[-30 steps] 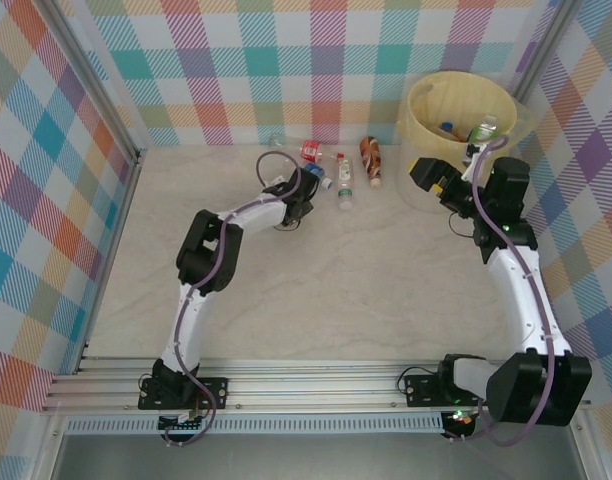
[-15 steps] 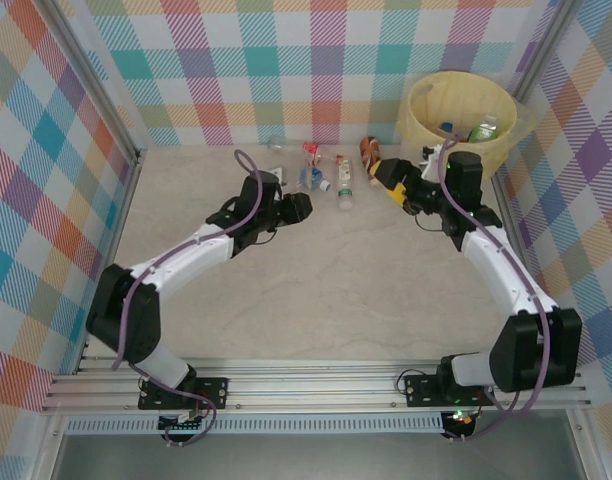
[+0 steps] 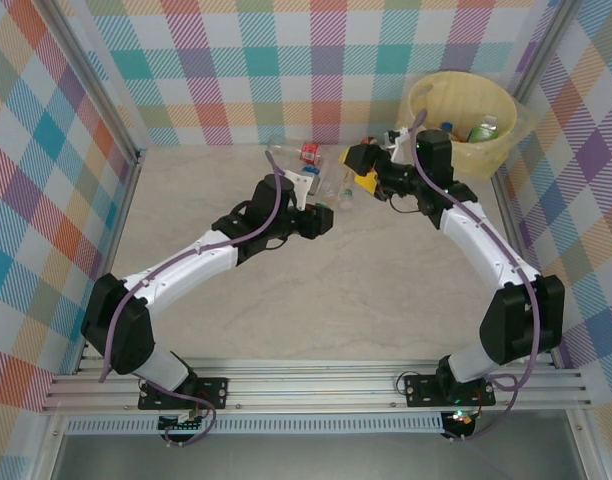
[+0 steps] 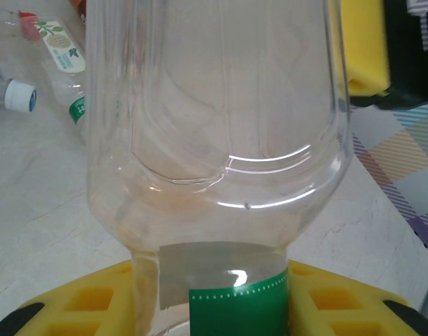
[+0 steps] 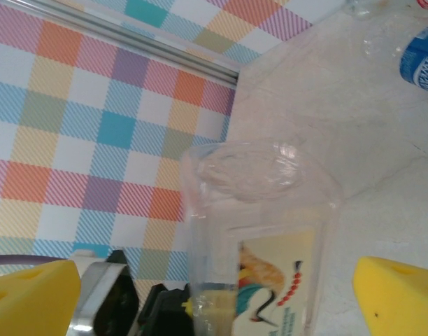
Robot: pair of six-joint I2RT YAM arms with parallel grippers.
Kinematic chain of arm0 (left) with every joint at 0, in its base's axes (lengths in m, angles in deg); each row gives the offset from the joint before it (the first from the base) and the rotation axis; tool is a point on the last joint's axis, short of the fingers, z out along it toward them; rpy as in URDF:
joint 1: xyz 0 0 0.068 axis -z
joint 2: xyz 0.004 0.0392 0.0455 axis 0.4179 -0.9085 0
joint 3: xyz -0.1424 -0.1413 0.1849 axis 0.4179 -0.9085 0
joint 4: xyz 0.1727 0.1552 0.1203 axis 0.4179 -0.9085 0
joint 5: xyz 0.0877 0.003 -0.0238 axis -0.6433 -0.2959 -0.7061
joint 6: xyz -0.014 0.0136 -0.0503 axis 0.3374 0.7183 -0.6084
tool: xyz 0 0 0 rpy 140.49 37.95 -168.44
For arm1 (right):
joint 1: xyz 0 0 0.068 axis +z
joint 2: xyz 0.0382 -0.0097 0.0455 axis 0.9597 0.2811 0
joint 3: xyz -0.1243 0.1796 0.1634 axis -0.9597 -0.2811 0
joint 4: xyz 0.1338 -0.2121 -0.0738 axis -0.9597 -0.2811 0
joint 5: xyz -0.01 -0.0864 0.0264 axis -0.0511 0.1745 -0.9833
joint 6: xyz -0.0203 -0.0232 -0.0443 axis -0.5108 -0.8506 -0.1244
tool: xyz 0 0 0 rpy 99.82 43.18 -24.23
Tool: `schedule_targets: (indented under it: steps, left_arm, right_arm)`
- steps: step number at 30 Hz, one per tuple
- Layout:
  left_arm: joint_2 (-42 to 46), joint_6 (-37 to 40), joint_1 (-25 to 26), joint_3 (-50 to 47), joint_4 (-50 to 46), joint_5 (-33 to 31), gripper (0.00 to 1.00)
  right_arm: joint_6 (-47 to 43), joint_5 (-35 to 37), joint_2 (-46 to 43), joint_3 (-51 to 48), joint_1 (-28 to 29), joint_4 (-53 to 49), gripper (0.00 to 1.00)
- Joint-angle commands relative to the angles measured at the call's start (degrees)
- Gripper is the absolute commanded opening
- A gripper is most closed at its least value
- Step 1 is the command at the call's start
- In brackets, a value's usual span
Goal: Put the plastic bottles in the bin
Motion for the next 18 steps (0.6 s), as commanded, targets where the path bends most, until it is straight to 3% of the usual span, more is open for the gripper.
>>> schedule_targets:
  steps: [1, 6, 18]
  left_arm:
    - [-1.4, 1.2, 0.8, 2.7, 2.0, 2.5, 0.24]
    - [-2.4, 2.1, 1.9, 3.9, 1.4, 2.7, 0.24]
    - [-3.9, 2.0, 2.7, 5.5, 0.5, 3.9, 0.26]
  right_arm:
    - [-1.9, 0.4, 1.9, 1.0, 0.2, -2.4, 1.00]
    - [-1.2, -5.9, 3.7, 1.3, 1.0, 2.8, 0.94]
    - [-3.5, -3.1, 4.1, 1.0, 1.7, 2.9, 0.63]
